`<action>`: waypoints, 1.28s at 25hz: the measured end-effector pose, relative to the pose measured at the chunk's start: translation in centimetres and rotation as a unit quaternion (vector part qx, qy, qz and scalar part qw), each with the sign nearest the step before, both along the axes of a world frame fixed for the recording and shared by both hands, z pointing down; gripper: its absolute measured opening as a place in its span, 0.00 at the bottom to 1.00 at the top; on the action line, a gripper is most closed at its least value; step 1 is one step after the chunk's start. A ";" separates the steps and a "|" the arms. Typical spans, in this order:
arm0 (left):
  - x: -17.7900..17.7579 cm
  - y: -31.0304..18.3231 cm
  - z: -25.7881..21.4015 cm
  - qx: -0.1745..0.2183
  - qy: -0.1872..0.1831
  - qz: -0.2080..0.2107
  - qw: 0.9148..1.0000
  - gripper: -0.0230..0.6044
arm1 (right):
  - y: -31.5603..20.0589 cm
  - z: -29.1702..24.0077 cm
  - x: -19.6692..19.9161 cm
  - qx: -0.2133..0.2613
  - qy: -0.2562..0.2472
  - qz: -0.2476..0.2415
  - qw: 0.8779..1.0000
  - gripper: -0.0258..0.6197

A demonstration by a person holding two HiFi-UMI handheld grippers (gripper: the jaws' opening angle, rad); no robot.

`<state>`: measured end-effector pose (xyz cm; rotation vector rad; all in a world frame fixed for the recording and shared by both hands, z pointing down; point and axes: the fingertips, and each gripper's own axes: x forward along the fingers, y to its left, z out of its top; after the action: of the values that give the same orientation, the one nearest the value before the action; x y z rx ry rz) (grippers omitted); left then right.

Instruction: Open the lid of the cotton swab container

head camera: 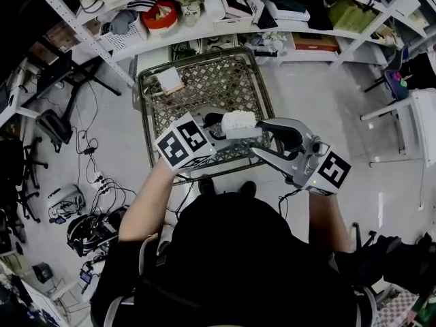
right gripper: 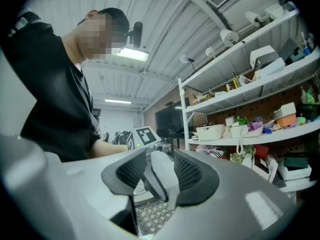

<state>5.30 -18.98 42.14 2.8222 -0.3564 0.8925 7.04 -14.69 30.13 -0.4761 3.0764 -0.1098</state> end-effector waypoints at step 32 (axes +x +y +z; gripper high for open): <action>-5.1 -2.7 -1.7 0.067 0.037 -0.173 0.982 0.36 | -6.0 2.2 12.0 -0.097 -0.108 0.255 0.956 0.05</action>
<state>0.21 -21.68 40.44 2.7732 -0.8939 0.7117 19.05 -20.74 32.37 -1.1597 2.6413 -0.4177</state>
